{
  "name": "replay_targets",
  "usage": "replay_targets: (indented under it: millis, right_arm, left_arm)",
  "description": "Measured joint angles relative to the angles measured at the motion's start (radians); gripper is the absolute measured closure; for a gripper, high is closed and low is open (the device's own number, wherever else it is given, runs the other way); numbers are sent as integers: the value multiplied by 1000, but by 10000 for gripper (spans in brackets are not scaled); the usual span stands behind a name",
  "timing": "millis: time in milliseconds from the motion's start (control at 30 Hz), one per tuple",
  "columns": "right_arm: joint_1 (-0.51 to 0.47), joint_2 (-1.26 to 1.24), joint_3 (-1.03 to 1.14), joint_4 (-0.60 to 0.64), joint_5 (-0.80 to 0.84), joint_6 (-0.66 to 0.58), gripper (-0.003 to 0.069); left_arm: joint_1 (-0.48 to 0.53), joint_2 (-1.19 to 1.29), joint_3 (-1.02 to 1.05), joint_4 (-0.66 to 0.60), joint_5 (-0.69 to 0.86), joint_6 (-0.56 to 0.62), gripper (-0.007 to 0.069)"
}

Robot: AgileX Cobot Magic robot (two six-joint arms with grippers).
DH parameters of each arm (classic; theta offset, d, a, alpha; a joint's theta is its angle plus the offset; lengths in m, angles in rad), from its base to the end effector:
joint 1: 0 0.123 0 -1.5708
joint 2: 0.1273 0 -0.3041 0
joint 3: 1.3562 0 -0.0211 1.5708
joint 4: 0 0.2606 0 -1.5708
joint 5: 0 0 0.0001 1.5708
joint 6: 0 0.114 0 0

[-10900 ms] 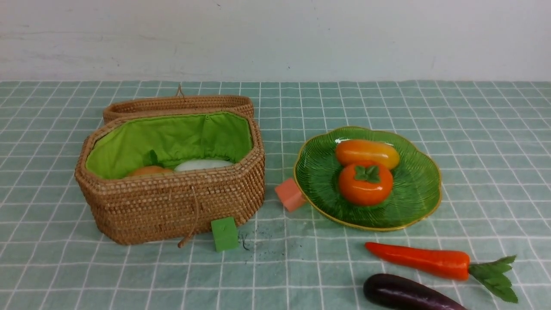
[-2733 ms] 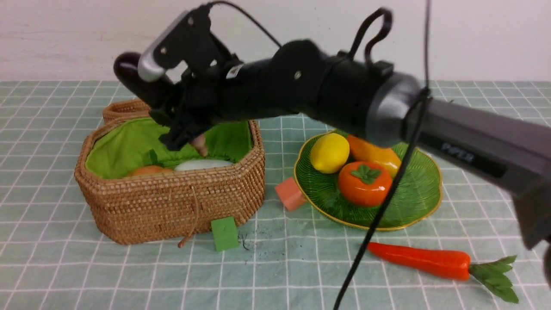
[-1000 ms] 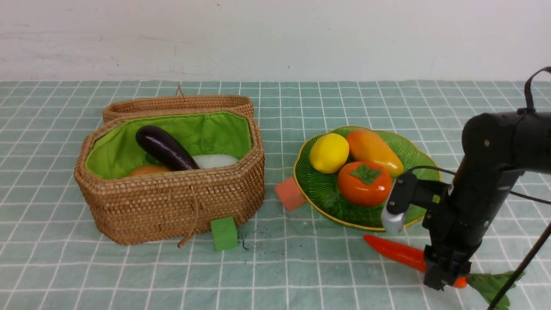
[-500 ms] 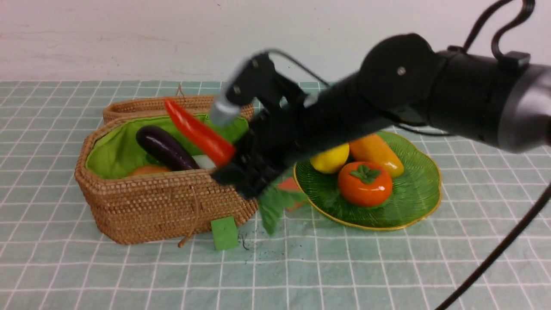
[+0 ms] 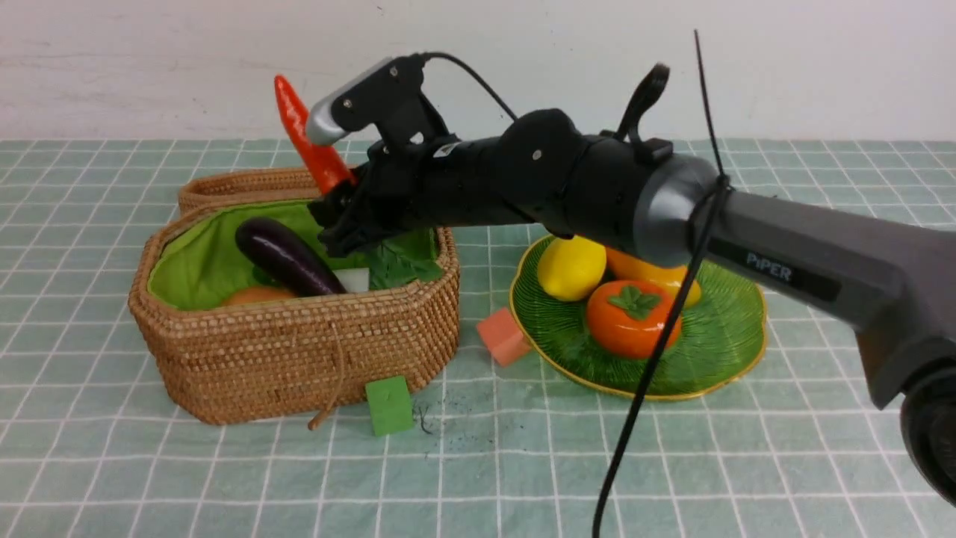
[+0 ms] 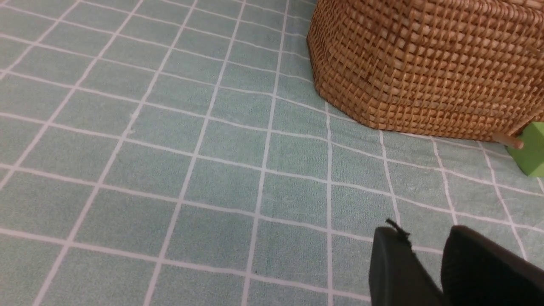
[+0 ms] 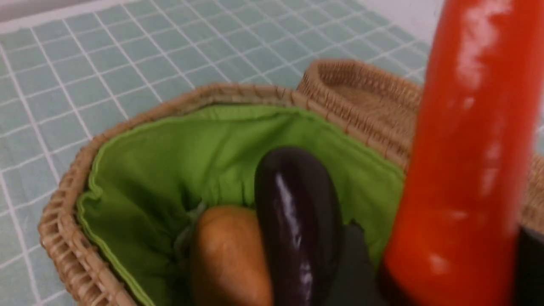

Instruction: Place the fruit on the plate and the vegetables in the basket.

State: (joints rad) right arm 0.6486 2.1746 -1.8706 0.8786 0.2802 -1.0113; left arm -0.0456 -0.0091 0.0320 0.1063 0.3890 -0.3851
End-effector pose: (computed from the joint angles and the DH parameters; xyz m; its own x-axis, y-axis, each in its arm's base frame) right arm 0.4353 0.3605 0.2707 -0.1923 -0.3318 -0.9236 -0.7849 0.6169 -0.0582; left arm 0.0649 0.0016 0.1605 -0.3059 -0.2689 -0.9133 -0.0824 0.9632 -0.2560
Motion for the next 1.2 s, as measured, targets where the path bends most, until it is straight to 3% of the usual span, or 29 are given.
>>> replay_targets:
  millis: [33, 100, 267, 333, 433, 467, 500, 533, 700, 767, 967, 1200]
  right_arm:
    - [-2, 0, 0, -2, 18, 12, 93]
    - [-15, -28, -1, -29, 84, 30, 8]
    - [-88, -155, -1, -212, 410, 125, 1]
    - [-134, -224, -3, -313, 553, 201, 41]
    - [-212, -330, -9, -455, 748, 350, 144]
    - [-243, -372, -9, -517, 842, 401, 218]
    - [-248, -379, -9, -524, 855, 417, 230]
    - [-287, -438, 4, -575, 927, 474, 346]
    - [-362, -598, 140, -614, 957, 645, 634]
    - [-378, -651, 218, -623, 965, 681, 670]
    - [-389, -804, 425, -625, 976, 718, 676]
    - [-389, -835, 454, -622, 976, 725, 674]
  left_arm:
    - [0, 0, 0, 0, 0, 0, 449]
    - [0, 0, 0, 0, 0, 0, 449]
    - [0, 0, 0, 0, 0, 0, 441]
    - [0, 0, 0, 0, 0, 0, 439]
    - [0, 0, 0, 0, 0, 0, 438]
    - [0, 0, 0, 0, 0, 0, 437]
    - [0, 0, 0, 0, 0, 0, 437]
    - [0, 0, 0, 0, 0, 0, 435]
    - [0, 0, 0, 0, 0, 0, 428]
    - [0, 0, 0, 0, 0, 0, 426]
    - [0, 0, 0, 0, 0, 0, 419]
    - [0, 0, 0, 0, 0, 0, 413]
